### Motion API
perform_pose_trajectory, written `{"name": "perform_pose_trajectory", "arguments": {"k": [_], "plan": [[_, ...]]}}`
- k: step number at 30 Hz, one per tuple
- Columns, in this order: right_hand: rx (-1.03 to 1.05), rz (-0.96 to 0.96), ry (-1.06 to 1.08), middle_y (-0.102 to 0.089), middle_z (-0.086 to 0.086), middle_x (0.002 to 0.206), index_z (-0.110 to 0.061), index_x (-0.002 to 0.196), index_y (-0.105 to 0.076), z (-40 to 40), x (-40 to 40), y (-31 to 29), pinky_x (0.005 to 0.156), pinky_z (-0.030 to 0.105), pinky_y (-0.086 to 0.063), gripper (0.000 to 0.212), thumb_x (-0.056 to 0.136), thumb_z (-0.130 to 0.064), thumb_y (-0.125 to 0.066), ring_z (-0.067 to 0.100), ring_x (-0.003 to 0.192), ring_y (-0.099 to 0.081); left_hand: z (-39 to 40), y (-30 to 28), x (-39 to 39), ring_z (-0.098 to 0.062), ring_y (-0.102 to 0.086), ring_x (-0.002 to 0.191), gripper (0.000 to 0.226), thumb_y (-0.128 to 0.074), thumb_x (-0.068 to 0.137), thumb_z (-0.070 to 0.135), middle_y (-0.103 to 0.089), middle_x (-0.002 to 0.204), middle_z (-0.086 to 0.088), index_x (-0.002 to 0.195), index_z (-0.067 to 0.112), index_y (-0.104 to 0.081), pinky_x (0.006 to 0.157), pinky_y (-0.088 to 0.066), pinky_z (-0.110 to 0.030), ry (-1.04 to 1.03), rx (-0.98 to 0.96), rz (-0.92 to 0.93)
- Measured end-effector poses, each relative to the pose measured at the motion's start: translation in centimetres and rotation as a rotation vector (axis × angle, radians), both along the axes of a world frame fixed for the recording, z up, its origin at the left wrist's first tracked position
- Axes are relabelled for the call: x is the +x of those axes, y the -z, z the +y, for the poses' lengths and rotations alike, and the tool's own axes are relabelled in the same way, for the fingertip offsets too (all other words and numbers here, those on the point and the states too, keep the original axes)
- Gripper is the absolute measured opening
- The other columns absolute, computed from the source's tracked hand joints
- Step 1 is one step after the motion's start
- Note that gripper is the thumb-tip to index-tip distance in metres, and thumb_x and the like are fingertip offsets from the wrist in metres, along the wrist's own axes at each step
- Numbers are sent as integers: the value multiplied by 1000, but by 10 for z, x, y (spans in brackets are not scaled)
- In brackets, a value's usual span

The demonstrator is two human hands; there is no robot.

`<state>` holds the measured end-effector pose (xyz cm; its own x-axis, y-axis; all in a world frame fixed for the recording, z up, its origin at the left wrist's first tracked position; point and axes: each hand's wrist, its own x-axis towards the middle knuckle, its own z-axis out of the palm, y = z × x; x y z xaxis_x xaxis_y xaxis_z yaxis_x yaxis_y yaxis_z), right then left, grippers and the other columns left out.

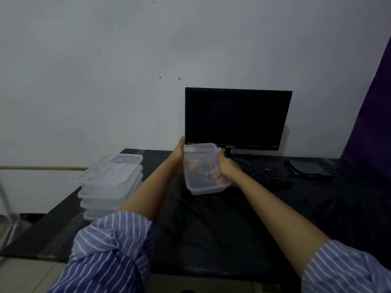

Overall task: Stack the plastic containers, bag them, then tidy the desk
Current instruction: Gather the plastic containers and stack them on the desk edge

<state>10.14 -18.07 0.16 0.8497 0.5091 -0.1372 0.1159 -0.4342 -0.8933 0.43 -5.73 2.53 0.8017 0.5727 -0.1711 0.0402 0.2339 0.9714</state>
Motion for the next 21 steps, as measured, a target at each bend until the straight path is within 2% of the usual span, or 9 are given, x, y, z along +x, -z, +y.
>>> {"name": "perform_pose_trajectory", "arguments": {"k": [2,3,7,9,11,13,15,18,21], "plan": [[111,61,18,-74,13,84,-13,90,-68,8,-2,-7,70,34,-58,78,90,-74,-20,26,75,-71,-2,-9,-9,-20,-66,56,52,-32,100,46,-68,66,-10,86,6,-62,48,-53,-21,30,14,-59],[164,92,37,-73,14,87,-12,91,-68,15,-2,-11,71,36,-59,74,91,-71,-22,27,76,-71,-4,-13,-14,-19,-64,50,44,-35,100,38,-66,59,-8,82,7,-60,43,-50,-21,20,37,-70],[249,74,57,-67,14,107,-12,114,-63,41,-20,-34,81,38,-57,69,93,-61,-20,29,89,-67,8,-26,-40,-23,-57,61,25,-41,96,21,-58,72,-10,86,5,-57,54,-48,-29,-112,135,-116],[242,71,-14,-65,14,113,-12,122,-60,56,-33,-43,82,40,-58,62,95,-56,-25,30,93,-66,21,-34,-56,-22,-56,61,25,-43,96,16,-61,68,-10,80,4,-58,53,-49,-27,-192,169,-106],[243,101,-97,-66,14,111,-9,122,-60,66,-48,-50,69,39,-61,50,96,-44,-36,28,87,-67,39,-41,-74,-21,-56,60,24,-47,95,12,-64,65,-11,76,3,-58,53,-47,-25,-284,190,-91],[297,159,-175,-66,14,101,-4,116,-58,70,-68,-56,53,33,-57,37,97,-31,-41,25,75,-65,59,-47,-92,-22,-55,62,15,-53,91,12,-62,82,-17,81,2,-59,58,-46,-27,-368,201,-56],[297,170,-250,-64,13,87,-1,108,-56,76,-86,-58,49,33,-57,29,97,-25,-45,25,68,-64,78,-50,-112,-24,-55,64,8,-59,87,10,-58,91,-17,85,2,-60,60,-45,-28,-439,208,-26],[328,184,-322,-64,17,78,4,104,-54,87,-110,-58,42,28,-54,27,97,-22,-53,24,55,-66,106,-46,-142,-30,-59,82,34,-69,77,11,-60,100,-20,106,-6,-61,70,-47,-31,-525,233,33],[348,213,-364,-63,20,78,4,103,-51,102,-128,-56,43,27,-55,25,97,-20,-57,25,54,-65,129,-37,-165,-31,-60,84,55,-72,67,16,-62,105,-21,115,-7,-58,75,-48,-34,-549,278,101]]}}
